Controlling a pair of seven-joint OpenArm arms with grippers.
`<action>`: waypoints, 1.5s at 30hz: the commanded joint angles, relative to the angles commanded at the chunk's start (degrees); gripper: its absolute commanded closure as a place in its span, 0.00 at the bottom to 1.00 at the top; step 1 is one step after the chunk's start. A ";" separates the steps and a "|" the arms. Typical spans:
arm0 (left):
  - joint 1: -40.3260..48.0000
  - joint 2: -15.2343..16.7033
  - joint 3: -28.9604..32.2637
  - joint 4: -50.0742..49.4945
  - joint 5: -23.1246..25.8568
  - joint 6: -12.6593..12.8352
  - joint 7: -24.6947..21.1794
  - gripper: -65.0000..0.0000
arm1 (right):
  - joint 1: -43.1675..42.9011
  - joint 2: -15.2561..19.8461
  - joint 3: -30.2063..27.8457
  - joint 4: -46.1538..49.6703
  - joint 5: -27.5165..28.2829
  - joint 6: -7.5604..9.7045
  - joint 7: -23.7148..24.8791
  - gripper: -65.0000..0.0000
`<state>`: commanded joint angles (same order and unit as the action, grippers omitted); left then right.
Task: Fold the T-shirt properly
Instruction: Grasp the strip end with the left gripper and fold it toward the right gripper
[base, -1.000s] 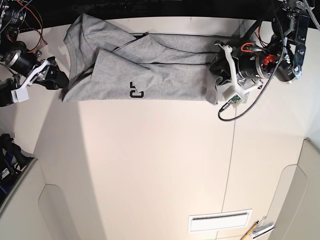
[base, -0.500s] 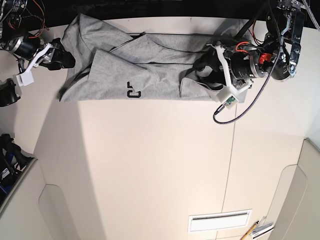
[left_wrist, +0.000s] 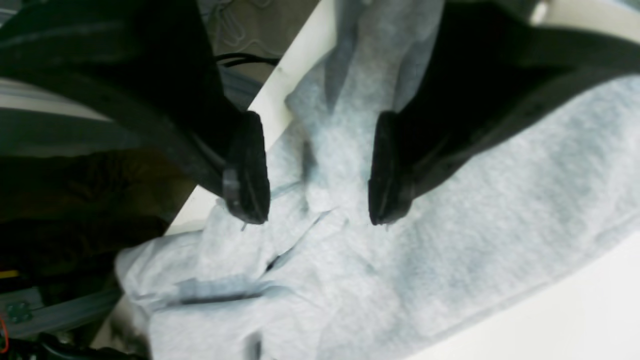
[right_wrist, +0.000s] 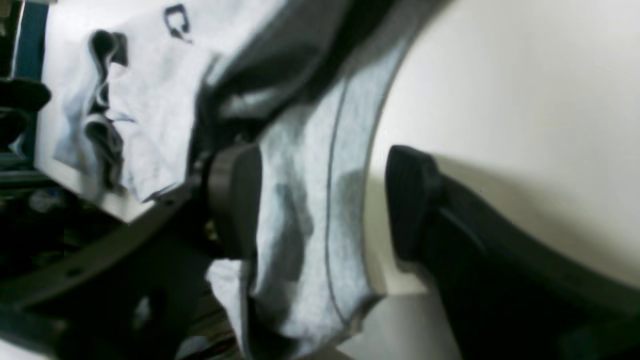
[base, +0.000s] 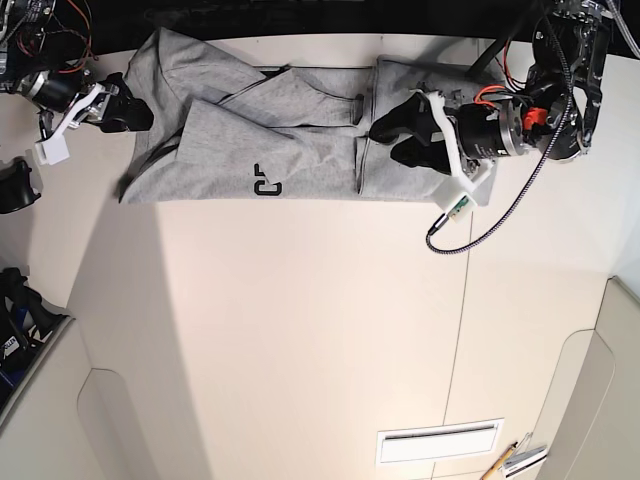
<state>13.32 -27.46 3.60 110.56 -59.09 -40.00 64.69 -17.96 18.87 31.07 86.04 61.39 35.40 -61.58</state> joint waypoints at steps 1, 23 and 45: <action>0.00 0.00 -0.15 0.00 0.44 0.00 -0.02 0.46 | 0.00 0.00 -0.09 -1.18 1.22 0.35 -0.31 0.40; 0.02 -0.02 -1.33 0.00 0.63 0.00 -0.17 0.46 | 4.35 -6.67 -2.86 -2.10 9.49 1.46 -6.38 0.40; 0.00 0.00 -1.38 0.00 1.14 0.00 -0.15 0.46 | 6.97 -6.67 -8.11 -2.10 1.51 1.22 -1.40 1.00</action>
<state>13.32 -27.46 2.22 110.56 -57.95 -40.00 64.53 -10.98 12.21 22.96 83.94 62.89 36.62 -62.98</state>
